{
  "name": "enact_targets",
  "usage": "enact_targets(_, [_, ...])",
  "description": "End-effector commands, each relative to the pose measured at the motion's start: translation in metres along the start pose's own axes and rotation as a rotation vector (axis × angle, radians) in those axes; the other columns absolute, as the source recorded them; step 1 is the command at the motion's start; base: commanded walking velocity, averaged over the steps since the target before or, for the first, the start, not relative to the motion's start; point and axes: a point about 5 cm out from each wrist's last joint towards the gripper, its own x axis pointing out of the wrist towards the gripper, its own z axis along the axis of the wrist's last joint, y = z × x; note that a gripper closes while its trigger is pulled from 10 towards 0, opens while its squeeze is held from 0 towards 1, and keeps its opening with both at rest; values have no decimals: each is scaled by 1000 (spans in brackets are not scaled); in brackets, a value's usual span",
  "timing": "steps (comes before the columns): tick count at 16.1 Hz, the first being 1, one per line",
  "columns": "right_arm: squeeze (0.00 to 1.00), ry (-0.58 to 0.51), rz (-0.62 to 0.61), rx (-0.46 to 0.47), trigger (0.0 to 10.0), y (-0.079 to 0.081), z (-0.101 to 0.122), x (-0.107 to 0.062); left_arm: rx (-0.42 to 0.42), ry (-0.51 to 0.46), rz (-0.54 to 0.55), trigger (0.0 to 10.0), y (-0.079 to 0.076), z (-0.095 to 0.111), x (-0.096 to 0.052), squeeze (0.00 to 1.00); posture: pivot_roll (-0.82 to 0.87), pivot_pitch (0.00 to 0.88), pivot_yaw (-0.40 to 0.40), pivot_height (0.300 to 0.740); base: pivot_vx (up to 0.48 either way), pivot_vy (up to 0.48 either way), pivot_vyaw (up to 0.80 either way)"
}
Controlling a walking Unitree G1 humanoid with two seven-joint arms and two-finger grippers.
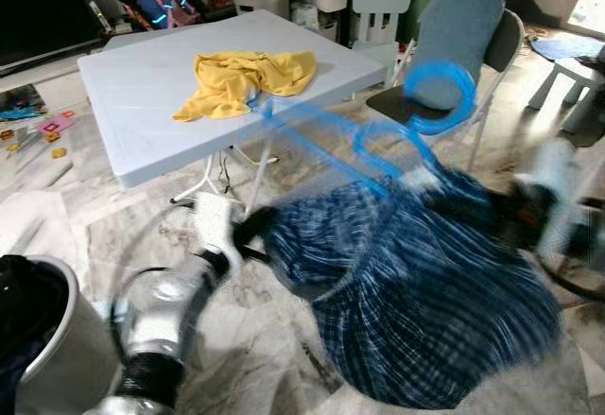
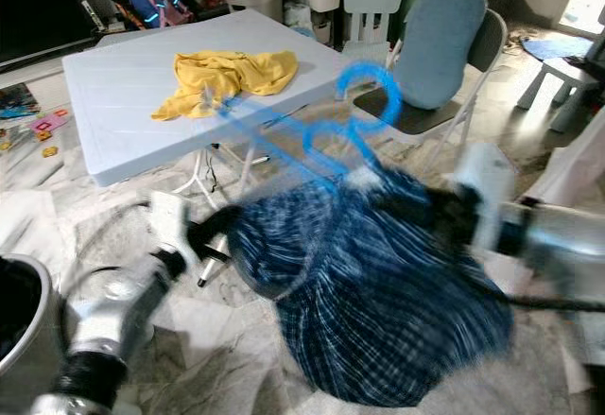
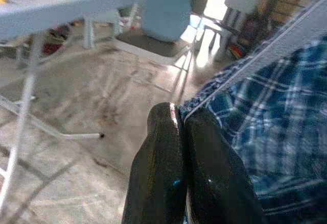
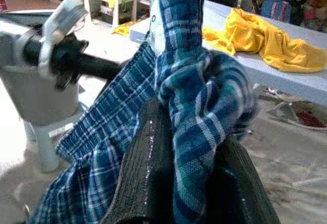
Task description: Hang hanger
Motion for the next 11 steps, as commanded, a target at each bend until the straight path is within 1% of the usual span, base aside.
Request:
enact_targets(1, [0,-13,-31,-21,10000,-1,4,6,42,19,-8,0,-3,-2,-2,0,-284,0,58,740,0,0,0])
enact_targets(2, [0,-18,-26,-6,10000,4,0,15,68,22,-34,0,-11,-4,0,0,-280,0,58,740,0,0,0])
enact_targets(3, [0,-16,-38,21,10000,8,-6,25,112,31,-57,2588,-20,-7,1,0,-276,0,57,740,0,0,0])
enact_targets(4, [0,4,-81,12,10000,9,-15,34,114,33,-94,10000,-30,-9,1,1000,-276,0,57,740,0,0,0])
enact_targets(5, [0,26,-105,-4,10000,8,-19,36,127,40,-126,10000,-35,-10,0,1000,-272,0,56,740,0,0,0])
enact_targets(7, [0,99,-188,-40,10000,1,-33,38,194,59,-185,10000,-42,-10,-3,1000,-264,0,52,740,0,0,0])
enact_targets(9, [0,142,-226,-82,10000,-3,-41,38,213,72,-246,10000,-45,-9,-8,1000,-261,0,51,740,0,0,0])
enact_targets(10, [0,178,-237,-121,10000,-5,-47,38,237,86,-324,10000,-50,-6,-14,1000,-256,0,50,740,0,0,0])
enact_targets(11, [0,191,-219,-196,10000,-5,-50,36,262,76,-373,10000,-53,-2,-16,1000,-254,0,49,740,0,0,0])
